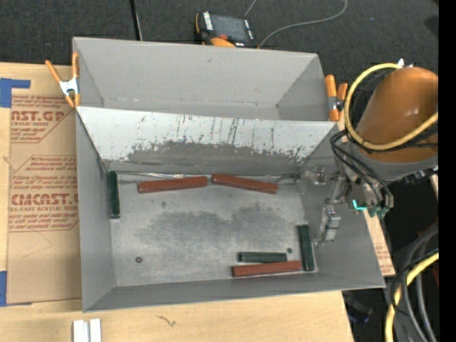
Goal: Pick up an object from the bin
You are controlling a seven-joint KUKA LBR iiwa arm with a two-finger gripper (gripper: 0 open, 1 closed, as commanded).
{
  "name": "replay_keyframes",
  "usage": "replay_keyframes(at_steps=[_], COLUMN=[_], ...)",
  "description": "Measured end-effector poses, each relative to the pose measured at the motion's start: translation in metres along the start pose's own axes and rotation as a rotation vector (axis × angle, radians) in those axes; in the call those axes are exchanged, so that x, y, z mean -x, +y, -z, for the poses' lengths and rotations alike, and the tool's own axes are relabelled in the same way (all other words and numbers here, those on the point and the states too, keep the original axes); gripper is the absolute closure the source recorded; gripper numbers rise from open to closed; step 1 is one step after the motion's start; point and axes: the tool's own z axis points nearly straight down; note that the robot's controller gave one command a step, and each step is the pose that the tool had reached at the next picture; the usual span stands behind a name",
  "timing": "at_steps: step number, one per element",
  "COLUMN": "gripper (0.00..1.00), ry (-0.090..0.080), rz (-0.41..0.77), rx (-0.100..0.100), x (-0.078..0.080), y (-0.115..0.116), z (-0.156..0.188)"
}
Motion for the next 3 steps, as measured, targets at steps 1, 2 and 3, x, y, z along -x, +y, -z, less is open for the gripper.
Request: replay_keyframes(at_steps=[1,2,3], gripper=[0.00,0.00,1.00], ry=[-0.007,-0.016,-0.011], rz=[0.282,0.347,0.339], rx=[-0.001,-0.001,-0.001], x=[-0.014,-0.016,-0.017], y=[-0.019,0.046,0.043], z=[-0.156,-0.152,-0.151])
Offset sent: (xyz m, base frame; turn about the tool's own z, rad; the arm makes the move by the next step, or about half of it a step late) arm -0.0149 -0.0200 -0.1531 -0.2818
